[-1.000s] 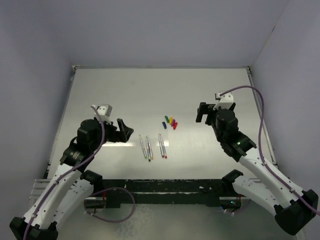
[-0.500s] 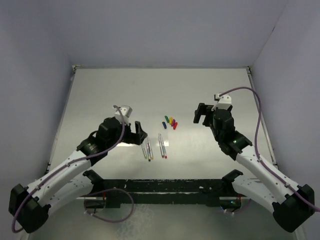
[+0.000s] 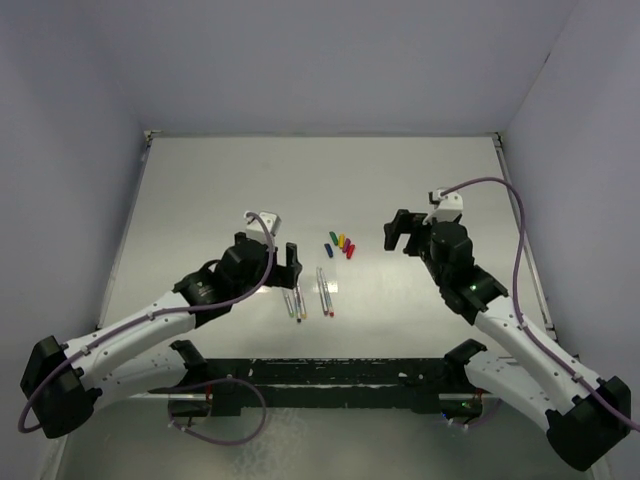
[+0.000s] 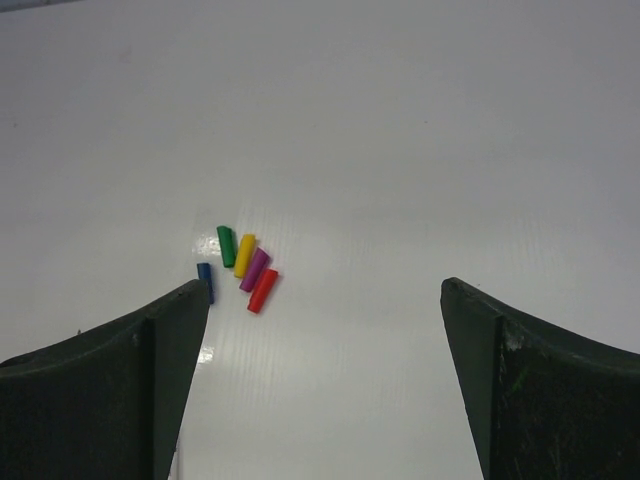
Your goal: Insert the pens into the pen caps
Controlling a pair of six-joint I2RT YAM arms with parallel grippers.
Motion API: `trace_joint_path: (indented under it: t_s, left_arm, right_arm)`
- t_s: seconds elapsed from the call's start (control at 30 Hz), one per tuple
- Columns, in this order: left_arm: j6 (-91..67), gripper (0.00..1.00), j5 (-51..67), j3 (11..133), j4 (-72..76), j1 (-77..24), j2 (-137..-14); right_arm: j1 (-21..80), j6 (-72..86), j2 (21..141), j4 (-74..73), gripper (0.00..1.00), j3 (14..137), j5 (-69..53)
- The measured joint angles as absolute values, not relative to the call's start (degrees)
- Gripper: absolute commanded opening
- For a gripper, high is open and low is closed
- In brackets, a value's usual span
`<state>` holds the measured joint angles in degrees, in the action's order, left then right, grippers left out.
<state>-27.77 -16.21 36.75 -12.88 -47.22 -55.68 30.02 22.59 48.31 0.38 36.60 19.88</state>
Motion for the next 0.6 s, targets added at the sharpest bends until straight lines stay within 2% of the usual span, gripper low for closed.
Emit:
trace_joint_path:
  t_s: [0.4,0.6]
  left_arm:
    - [-35.2,0.95,-20.0,34.8,-16.3,-45.6,-54.3]
    - [-38.9,0.89,-21.2,35.5,-20.8,-45.6,-60.7]
  right_arm:
    - [30.0,25.7,49.9,2.4,1.0,34.5,15.1]
    - [30.0,26.5,49.9,2.5,1.0,34.2,15.2]
